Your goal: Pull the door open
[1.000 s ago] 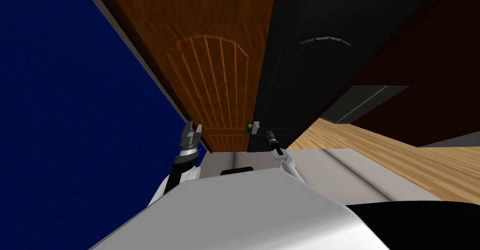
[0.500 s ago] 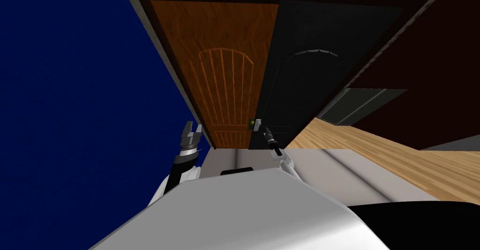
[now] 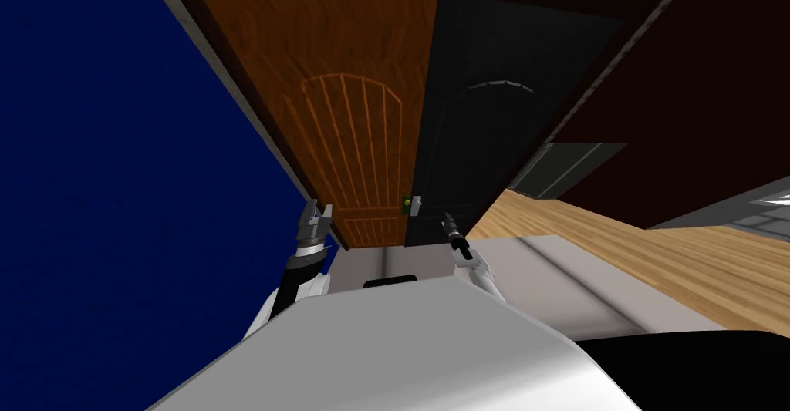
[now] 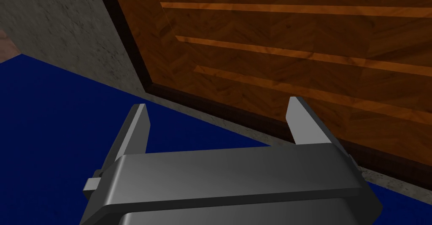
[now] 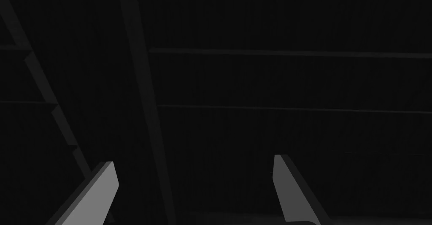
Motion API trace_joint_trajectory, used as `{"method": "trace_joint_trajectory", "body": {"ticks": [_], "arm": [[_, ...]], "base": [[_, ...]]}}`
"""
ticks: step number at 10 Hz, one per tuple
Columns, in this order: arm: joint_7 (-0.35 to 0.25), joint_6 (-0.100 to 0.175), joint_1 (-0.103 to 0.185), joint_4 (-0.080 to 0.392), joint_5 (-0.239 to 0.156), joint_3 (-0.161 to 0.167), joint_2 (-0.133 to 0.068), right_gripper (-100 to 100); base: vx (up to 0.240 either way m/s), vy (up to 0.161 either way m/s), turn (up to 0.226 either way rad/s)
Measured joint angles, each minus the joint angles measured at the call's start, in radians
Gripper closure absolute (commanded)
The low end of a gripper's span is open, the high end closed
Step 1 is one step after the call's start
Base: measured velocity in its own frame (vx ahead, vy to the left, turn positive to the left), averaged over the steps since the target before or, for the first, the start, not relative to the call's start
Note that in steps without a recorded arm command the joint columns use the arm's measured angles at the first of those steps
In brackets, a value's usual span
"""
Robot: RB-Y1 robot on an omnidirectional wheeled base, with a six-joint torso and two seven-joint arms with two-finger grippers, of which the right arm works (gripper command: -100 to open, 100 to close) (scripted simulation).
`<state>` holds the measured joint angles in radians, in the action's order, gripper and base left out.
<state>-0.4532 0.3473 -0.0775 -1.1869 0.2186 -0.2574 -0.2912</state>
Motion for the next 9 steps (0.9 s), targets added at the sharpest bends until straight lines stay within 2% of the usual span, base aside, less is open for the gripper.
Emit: {"method": "trace_joint_trajectory", "body": {"ticks": [2, 3, 4, 5, 6, 7, 9], "arm": [[-0.001, -0.004, 0.007, -0.003, -0.001, 0.003, 0.001, -100], [0.002, -0.003, 0.017, -0.004, 0.001, 0.009, 0.008, -100], [0.008, 0.012, 0.034, 0.014, 0.003, 0.015, 0.019, -100], [0.004, 0.013, 0.040, 0.001, 0.003, 0.028, 0.020, -100], [0.001, -0.004, 0.048, -0.030, 0.006, 0.047, 0.031, -100], [0.000, -0.009, 0.050, -0.034, 0.006, 0.049, 0.033, 100], [0.001, -0.003, 0.050, -0.031, 0.006, 0.049, 0.033, 100]], "base": [[0.196, 0.061, 0.085], [0.221, 0.082, 0.171], [0.228, 0.113, 0.165], [0.204, 0.173, 0.185], [0.090, 0.083, 0.035], [-0.008, -0.012, -0.034], [-0.031, -0.024, 0.024]]}}
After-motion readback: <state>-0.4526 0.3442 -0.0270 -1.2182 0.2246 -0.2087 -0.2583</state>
